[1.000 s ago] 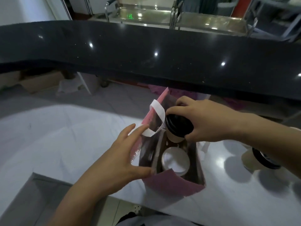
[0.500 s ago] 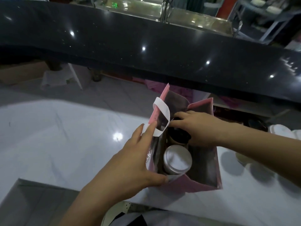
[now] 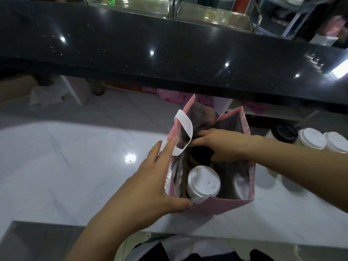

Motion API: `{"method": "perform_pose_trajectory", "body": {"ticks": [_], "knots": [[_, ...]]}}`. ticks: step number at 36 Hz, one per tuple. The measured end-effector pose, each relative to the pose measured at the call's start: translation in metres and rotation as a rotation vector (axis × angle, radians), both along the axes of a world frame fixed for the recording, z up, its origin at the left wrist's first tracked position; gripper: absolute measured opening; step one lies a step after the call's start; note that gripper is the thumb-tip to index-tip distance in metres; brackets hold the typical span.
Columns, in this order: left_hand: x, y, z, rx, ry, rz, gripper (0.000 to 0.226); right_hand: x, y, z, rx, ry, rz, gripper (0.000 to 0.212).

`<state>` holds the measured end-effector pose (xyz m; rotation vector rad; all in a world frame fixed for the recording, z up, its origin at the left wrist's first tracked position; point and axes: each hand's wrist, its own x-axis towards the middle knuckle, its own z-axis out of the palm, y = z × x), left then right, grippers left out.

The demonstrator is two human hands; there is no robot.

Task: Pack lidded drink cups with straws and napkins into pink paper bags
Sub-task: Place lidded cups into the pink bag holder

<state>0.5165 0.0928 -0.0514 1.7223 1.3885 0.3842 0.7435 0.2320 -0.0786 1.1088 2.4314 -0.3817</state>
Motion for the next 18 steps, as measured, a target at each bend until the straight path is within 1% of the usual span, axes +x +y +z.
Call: {"method": "perform_pose_trajectory", "body": {"ticks": [6,18], "knots": [[0.003,0.0,0.0,-0.01,0.015,-0.013,0.126,0.002,-0.003,-0.007,0.005,-0.01,-0.014,0.076],[0.007,0.001,0.006,-0.002,-0.007,-0.03,0.124,0.006,0.009,-0.021,-0.045,0.008,-0.067,0.076]]}}
